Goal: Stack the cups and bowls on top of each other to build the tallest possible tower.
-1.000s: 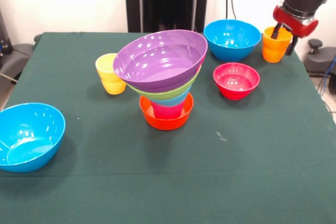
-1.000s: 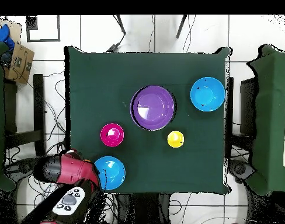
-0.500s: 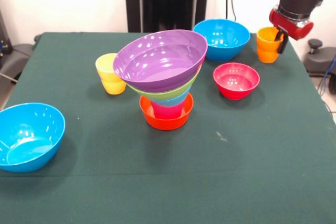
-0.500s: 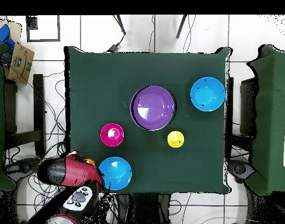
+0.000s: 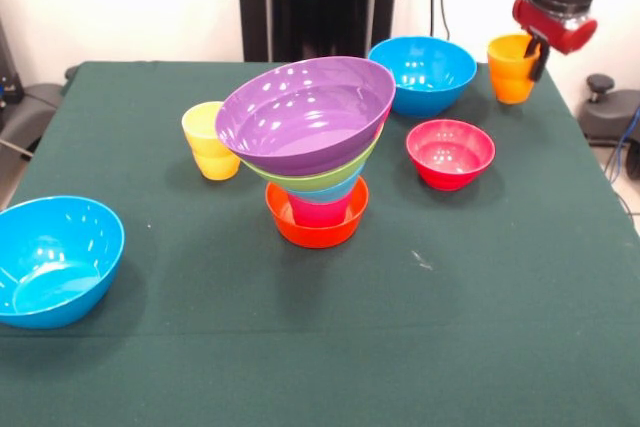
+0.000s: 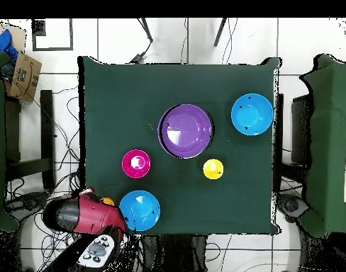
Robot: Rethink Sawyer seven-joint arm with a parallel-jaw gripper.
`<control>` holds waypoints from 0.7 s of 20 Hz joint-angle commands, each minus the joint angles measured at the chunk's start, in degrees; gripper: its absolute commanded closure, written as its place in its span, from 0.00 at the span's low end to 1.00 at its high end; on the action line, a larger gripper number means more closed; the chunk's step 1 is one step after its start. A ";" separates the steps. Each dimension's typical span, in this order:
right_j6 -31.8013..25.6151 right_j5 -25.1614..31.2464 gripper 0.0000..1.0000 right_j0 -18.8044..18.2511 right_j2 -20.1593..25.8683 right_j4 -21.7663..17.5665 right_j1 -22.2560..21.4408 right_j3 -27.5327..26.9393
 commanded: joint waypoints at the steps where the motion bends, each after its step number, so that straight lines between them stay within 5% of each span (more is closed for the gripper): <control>1: 3.92 11.81 1.00 -0.32 0.31 -4.65 -8.41 2.29; 10: 4.05 32.51 1.00 -1.30 -7.02 -13.30 -17.86 -8.65; 14: -0.70 33.36 1.00 -3.49 -9.50 -18.23 -18.00 -14.80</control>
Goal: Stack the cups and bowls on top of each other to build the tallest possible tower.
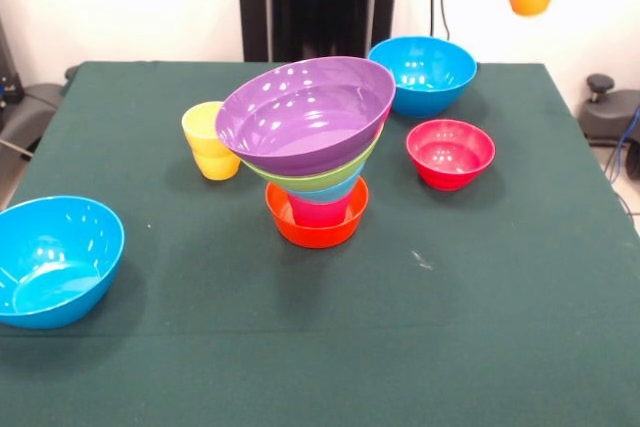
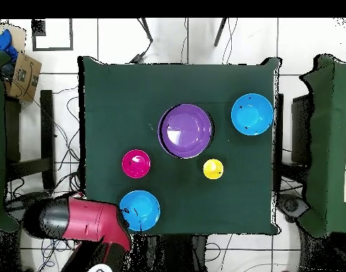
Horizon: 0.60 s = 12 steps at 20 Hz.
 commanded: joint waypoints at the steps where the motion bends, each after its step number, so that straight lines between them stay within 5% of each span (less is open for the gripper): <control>1: -1.38 7.53 1.00 -3.83 -2.42 -8.53 -3.56 -11.25; 12: -14.52 8.54 1.00 -16.08 3.84 -22.09 -0.06 -25.14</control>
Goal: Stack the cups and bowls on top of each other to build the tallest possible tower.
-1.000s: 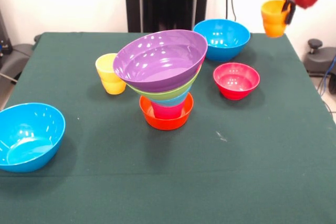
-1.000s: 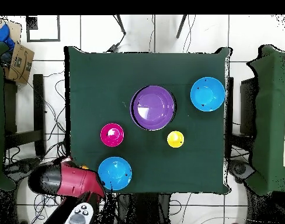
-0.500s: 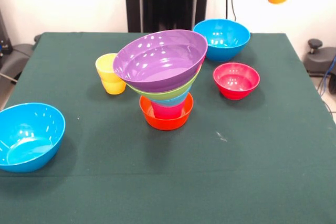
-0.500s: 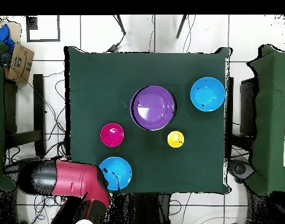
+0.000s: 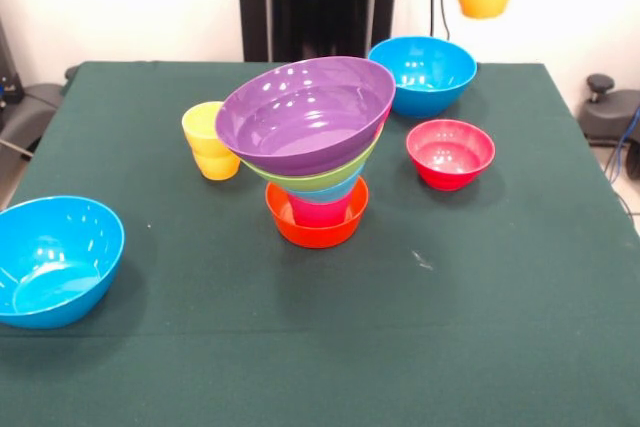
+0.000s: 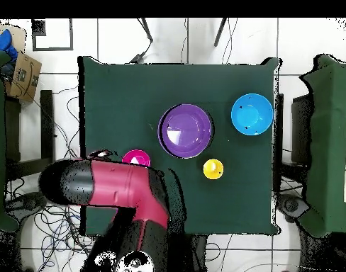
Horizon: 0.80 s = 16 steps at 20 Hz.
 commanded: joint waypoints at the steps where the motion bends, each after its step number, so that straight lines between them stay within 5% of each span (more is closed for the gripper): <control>1: -14.92 3.78 1.00 -6.04 6.16 -9.25 3.07 -10.56; 7: -19.22 11.80 1.00 -12.76 11.17 -12.28 6.27 -19.32; 16: -25.36 38.12 1.00 -18.87 17.82 -16.13 9.74 -41.02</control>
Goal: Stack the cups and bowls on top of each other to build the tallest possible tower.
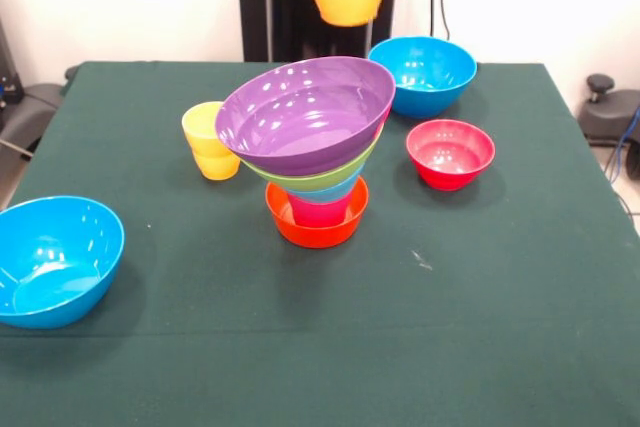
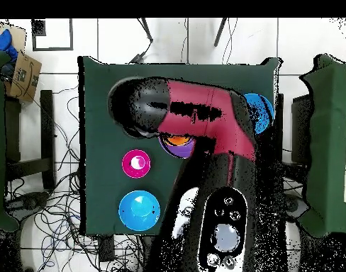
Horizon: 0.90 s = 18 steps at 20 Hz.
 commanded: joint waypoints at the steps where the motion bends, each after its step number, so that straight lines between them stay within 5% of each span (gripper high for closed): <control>1: -20.00 16.65 1.00 -1.67 10.46 -6.12 5.02 -16.65; 13: -21.63 12.85 1.00 -3.89 12.84 -7.20 9.28 -21.33; 18: -21.15 8.66 1.00 -3.76 12.56 -7.23 8.19 -17.00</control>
